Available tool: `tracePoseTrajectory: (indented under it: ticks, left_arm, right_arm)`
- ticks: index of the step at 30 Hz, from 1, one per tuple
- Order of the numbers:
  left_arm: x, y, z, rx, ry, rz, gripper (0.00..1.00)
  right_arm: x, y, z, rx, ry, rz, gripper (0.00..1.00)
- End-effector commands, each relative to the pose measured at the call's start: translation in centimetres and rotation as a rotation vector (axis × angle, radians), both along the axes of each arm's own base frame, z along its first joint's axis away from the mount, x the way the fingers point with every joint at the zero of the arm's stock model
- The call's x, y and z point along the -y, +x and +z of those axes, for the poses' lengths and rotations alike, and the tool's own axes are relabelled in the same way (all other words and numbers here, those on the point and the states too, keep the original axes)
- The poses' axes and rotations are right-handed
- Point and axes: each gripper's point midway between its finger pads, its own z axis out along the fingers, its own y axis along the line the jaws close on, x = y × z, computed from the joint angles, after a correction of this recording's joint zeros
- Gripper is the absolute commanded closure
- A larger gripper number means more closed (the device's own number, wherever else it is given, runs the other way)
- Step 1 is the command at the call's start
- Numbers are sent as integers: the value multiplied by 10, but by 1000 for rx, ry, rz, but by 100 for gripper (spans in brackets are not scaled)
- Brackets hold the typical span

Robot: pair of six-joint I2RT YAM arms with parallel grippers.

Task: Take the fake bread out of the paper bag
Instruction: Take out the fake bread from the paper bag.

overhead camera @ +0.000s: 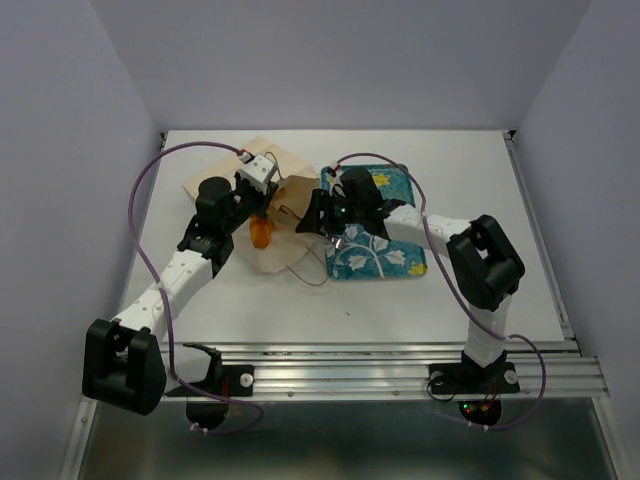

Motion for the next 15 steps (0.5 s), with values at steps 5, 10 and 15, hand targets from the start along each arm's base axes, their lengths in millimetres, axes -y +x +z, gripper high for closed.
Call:
tracePoseTrajectory:
  ticks: [5, 10, 15]
  left_arm:
    - [4, 1, 39, 124, -65, -13, 100]
    - [7, -2, 39, 130, -67, -30, 100]
    - [10, 0, 37, 124, -73, -43, 100]
  right_arm:
    - [-21, 17, 14, -12, 58, -54, 36]
    - [-29, 10, 2, -67, 66, -34, 36]
    - [-37, 5, 1, -95, 107, 10, 36]
